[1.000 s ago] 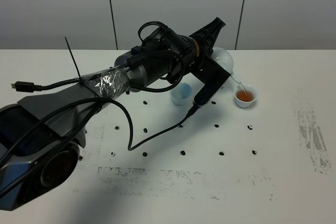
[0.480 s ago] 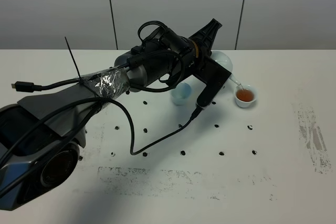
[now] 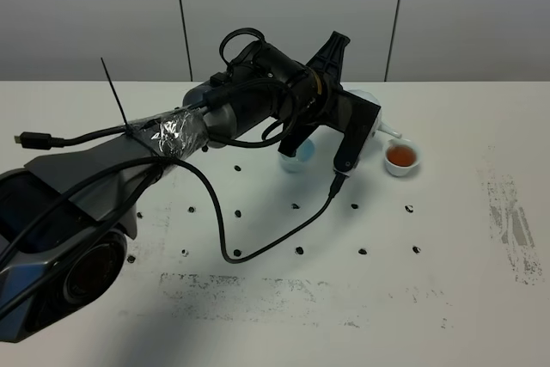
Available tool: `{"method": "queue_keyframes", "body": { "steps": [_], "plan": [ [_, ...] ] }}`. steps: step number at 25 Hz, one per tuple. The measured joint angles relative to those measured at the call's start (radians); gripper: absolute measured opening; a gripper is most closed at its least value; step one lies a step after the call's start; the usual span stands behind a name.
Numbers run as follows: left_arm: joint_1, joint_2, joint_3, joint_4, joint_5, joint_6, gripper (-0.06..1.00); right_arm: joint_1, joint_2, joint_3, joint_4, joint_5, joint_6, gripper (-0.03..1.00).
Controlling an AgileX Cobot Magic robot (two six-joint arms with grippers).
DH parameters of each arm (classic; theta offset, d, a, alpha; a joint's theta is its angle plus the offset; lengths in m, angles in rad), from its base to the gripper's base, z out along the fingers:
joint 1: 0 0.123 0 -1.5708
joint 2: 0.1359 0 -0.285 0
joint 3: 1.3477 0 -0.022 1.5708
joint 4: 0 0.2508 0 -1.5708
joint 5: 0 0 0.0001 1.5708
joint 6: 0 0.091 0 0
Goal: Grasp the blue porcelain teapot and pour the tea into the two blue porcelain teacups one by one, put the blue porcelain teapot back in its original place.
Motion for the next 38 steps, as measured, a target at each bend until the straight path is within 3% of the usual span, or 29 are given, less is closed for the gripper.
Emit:
{"method": "queue_keyframes", "body": {
  "steps": [6, 11, 15, 21, 24, 32, 38],
  "plan": [
    [0.013, -0.010, 0.000, -0.142, 0.036, -0.003, 0.08, 0.000, 0.000, 0.000, 0.000, 0.000, 0.000, 0.21],
    [0.013, -0.069, 0.000, -0.248, 0.084, -0.085, 0.08, 0.000, 0.000, 0.000, 0.000, 0.000, 0.000, 0.21],
    [0.013, -0.153, 0.029, -0.273, 0.168, -0.244, 0.08, 0.000, 0.000, 0.000, 0.000, 0.000, 0.000, 0.21],
    [0.008, -0.313, 0.225, -0.363, 0.287, -0.539, 0.08, 0.000, 0.000, 0.000, 0.000, 0.000, 0.000, 0.21],
    [-0.011, -0.341, 0.301, -0.388, 0.326, -0.620, 0.08, 0.000, 0.000, 0.000, 0.000, 0.000, 0.000, 0.21],
    [-0.051, -0.315, 0.378, -0.392, 0.268, -0.815, 0.08, 0.000, 0.000, 0.000, 0.000, 0.000, 0.000, 0.21],
    [-0.064, -0.253, 0.378, -0.395, 0.201, -0.899, 0.08, 0.000, 0.000, 0.000, 0.000, 0.000, 0.000, 0.21]
  ]
}}
